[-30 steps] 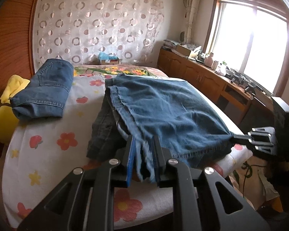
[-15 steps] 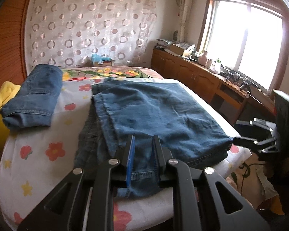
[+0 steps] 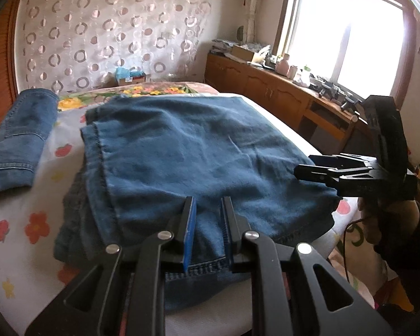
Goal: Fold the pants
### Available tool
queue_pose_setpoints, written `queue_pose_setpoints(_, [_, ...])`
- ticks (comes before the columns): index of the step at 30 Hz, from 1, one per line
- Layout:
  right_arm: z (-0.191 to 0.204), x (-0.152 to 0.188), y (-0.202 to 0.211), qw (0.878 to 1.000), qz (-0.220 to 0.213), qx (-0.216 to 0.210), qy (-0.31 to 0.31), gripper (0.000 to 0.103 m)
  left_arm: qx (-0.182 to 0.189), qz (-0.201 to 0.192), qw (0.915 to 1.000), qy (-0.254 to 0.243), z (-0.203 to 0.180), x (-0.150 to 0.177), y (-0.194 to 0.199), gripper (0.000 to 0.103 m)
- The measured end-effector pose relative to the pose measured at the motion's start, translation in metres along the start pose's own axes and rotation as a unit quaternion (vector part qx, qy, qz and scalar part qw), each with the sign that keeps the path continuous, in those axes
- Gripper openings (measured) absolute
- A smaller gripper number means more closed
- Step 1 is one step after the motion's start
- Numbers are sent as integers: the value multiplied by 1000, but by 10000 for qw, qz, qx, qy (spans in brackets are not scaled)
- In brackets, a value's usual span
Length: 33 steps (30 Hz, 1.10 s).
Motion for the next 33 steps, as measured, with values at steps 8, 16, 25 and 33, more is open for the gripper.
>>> queue_pose_setpoints(8, [-6,11,-10,9995,187,-169,-164,76,-46,155,9999,-59,-4,11,-14,16])
queue_pose_setpoints(16, [-5,14,-14,9978,339,-470,-312,46,28,175,9998,-71,-2,15,-20,26])
queue_pose_setpoints(25, [9,-11,4,9969,-3,-716,-334,13,29,157,9999,-29,3,9,-8,27])
queue_pose_setpoints(33, [97,-86,25,9909,-565,-1087,554,11,-310,-443,9981,282,47,-11,68,27])
Point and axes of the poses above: each gripper's, at about its wrist camera, not at the fingertips, and y roughly against the way its jaws point, z to its left, x to its underside, the point moved 1 cm from there along -y, roughly the way its jaws point, and after that the axes turned 11 degrees about -z, right-handed, at the moved point
